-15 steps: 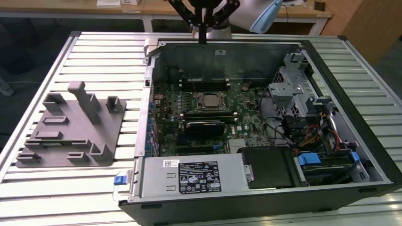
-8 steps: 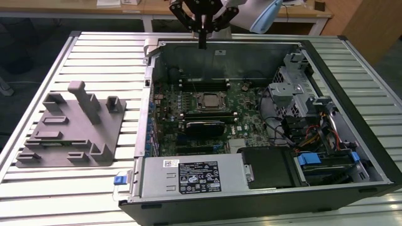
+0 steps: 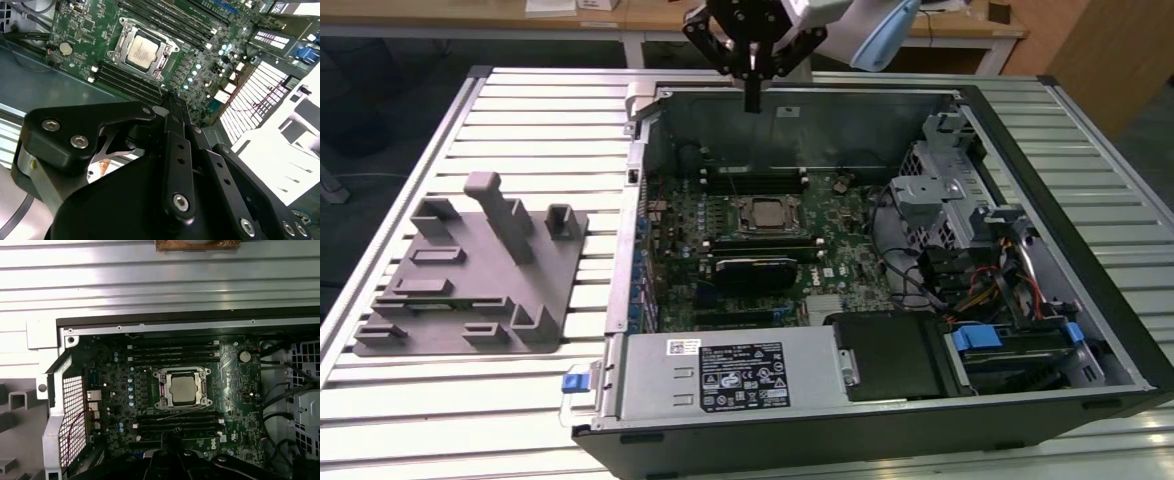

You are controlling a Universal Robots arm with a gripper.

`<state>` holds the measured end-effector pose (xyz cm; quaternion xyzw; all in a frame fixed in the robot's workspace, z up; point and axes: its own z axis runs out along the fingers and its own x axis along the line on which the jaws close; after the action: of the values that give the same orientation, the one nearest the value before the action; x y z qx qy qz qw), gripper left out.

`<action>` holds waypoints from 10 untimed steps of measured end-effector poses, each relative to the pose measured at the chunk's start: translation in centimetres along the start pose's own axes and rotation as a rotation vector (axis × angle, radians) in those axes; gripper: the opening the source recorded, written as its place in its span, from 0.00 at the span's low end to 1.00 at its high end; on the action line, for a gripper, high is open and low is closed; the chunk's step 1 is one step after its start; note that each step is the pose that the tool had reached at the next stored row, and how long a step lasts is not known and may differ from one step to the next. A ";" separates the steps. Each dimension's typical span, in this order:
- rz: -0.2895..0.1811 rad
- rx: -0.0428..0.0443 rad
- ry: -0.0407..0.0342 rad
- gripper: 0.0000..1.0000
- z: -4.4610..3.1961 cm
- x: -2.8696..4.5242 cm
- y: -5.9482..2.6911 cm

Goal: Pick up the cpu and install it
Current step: 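Close the cpu cover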

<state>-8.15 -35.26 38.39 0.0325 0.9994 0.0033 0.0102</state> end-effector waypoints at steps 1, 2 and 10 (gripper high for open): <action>0.000 -0.0002 -0.0023 0.11 0.12 0.00 0.00; 0.000 -0.0005 -0.0045 0.11 0.26 0.00 -0.01; 0.000 -0.0009 -0.0080 0.11 1.81 0.04 -0.05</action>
<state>-8.15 -35.30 36.58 0.0326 0.9994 0.0036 0.0142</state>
